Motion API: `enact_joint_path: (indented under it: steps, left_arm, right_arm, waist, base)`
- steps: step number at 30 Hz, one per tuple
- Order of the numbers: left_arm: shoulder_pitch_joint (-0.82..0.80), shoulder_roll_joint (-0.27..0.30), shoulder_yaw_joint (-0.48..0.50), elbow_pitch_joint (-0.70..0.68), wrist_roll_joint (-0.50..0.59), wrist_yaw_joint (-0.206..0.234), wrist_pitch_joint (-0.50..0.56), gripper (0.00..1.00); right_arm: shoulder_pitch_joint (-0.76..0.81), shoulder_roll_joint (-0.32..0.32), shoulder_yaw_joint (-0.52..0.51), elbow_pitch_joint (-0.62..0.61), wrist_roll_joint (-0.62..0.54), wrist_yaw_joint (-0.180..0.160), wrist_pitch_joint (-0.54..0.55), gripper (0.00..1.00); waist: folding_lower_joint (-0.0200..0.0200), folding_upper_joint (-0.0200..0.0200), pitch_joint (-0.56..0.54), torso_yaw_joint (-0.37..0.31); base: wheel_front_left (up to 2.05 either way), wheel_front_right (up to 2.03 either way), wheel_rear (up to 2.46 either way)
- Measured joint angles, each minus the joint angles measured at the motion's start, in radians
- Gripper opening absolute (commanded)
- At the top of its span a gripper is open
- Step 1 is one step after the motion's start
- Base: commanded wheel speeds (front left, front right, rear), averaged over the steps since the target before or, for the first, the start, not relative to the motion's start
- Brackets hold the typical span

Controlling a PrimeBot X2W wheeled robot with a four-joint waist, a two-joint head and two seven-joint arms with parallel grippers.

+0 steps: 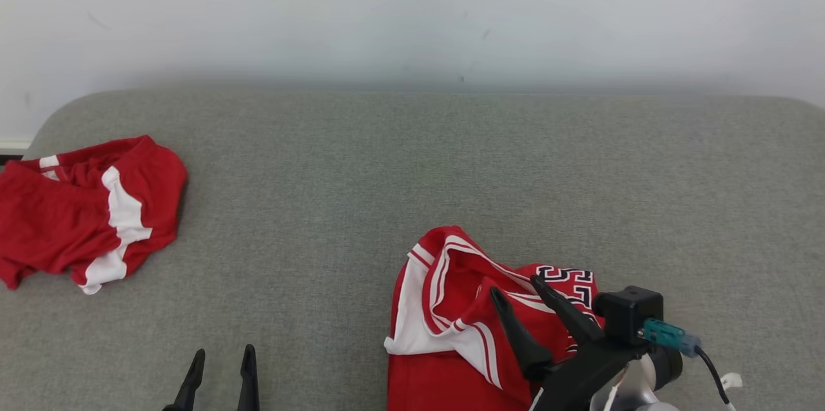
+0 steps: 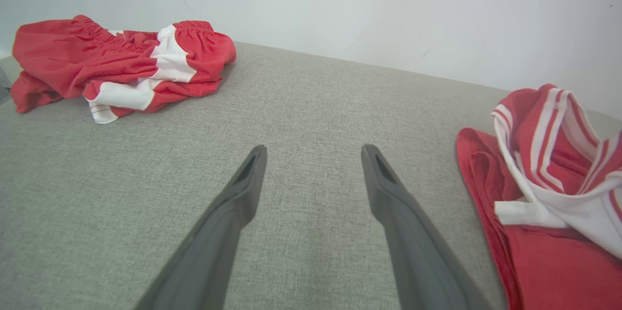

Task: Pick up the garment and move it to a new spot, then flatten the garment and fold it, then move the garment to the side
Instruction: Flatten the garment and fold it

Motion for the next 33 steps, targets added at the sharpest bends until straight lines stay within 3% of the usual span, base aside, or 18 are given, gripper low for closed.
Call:
enact_joint_path:
  steps: [8,9,11,17,25,33]
  left_arm:
    - [-0.009,0.000,-0.020,0.007,-0.008,0.000,0.000,1.00]
    - [-0.009,0.000,-0.021,0.008,-0.011,0.000,0.000,1.00]
    - [-0.009,0.000,-0.022,0.009,-0.012,0.000,0.000,1.00]
    - [-0.009,0.000,-0.026,0.014,-0.015,0.000,0.000,1.00]
    - [-0.009,0.000,-0.029,0.016,-0.018,0.000,0.000,1.00]
    - [-0.009,0.000,-0.030,0.016,-0.021,0.000,0.000,1.00]
  right_arm:
    - [-0.057,0.011,0.004,0.099,-0.022,0.000,0.028,0.98]
    - [-0.063,0.012,0.006,0.114,-0.026,0.000,0.036,0.37]
    - [-0.075,0.013,0.012,0.138,-0.027,0.000,0.043,0.00]
    - [-0.098,0.012,0.045,0.155,-0.023,0.000,0.026,0.00]
    - [-0.061,-0.002,0.188,0.091,0.012,0.000,0.006,0.00]
    - [-0.031,0.012,0.294,0.130,0.059,0.000,-0.019,0.00]
  waist:
    - [0.0000,0.0000,0.012,0.035]
    - [0.0000,0.0000,0.014,0.039]
    - [0.0000,0.0000,0.017,0.045]
    - [0.0000,0.0000,0.019,0.054]
    - [0.0000,0.0000,0.015,0.047]
    - [0.0000,0.0000,0.019,0.039]
  base:
    - [0.00,0.00,0.00]
    - [0.00,0.00,0.00]
    - [0.00,0.00,0.00]
    - [0.00,0.00,0.00]
    - [0.00,0.00,0.00]
    - [0.00,0.00,0.00]
